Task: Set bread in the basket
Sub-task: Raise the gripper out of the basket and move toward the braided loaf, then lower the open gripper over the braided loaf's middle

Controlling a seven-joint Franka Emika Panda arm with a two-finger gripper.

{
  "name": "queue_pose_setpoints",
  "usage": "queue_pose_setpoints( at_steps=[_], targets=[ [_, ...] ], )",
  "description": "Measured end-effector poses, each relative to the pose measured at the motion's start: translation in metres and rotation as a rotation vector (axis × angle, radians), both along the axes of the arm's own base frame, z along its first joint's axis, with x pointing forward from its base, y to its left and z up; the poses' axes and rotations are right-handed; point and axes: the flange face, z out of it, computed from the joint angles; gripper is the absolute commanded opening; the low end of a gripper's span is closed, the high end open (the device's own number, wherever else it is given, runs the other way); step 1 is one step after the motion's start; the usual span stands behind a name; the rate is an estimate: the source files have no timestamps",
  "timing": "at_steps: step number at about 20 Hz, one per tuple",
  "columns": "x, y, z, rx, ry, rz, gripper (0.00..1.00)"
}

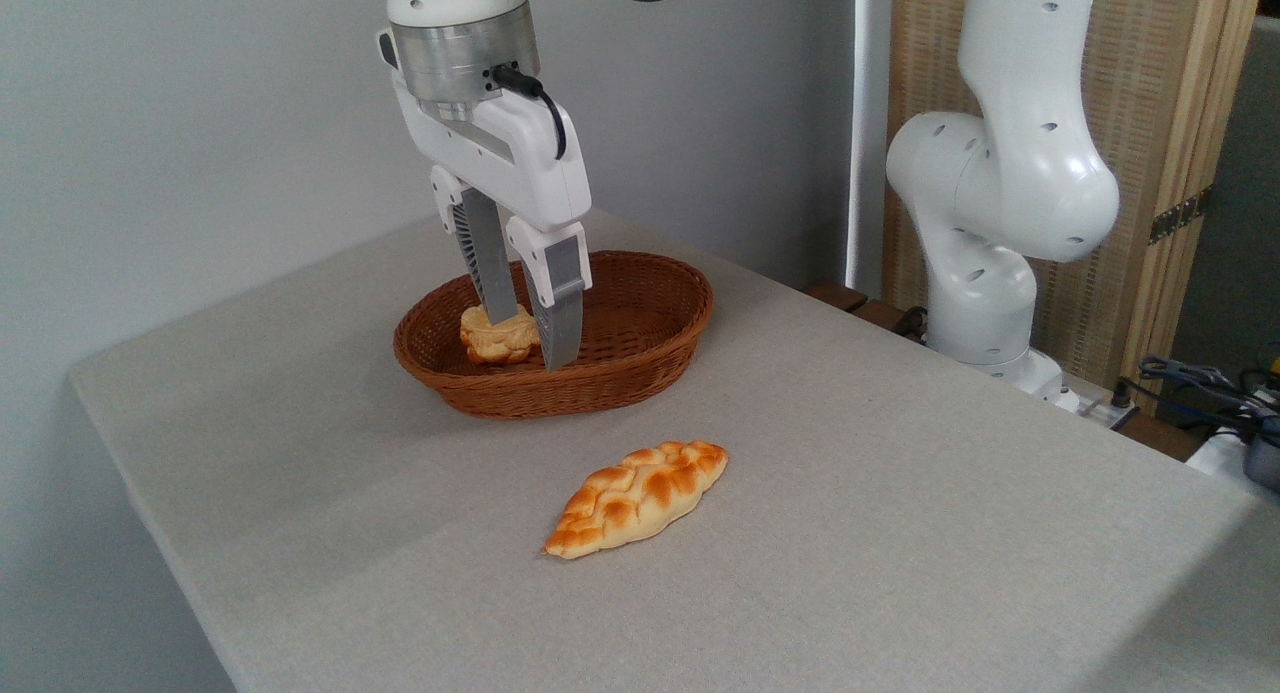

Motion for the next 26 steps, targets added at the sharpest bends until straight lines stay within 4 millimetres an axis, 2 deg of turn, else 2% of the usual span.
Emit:
queue_pose_setpoints(
  at_steps=[2,5,11,14,17,23,26],
  targets=[
    [-0.005,0.0,-0.003,0.002,0.016,-0.001,1.0],
    [-0.015,0.002,-0.025,0.006,0.063,-0.001,1.0],
    [-0.018,0.006,-0.081,0.007,0.059,0.006,1.0],
    [-0.02,0.021,-0.105,0.014,0.068,-0.016,1.0],
    [-0.021,0.04,-0.116,0.034,0.081,-0.04,1.0],
    [-0.022,0.041,-0.147,0.038,0.103,-0.047,1.0],
    [-0.023,0.04,-0.149,0.039,0.106,-0.048,1.0]
  ],
)
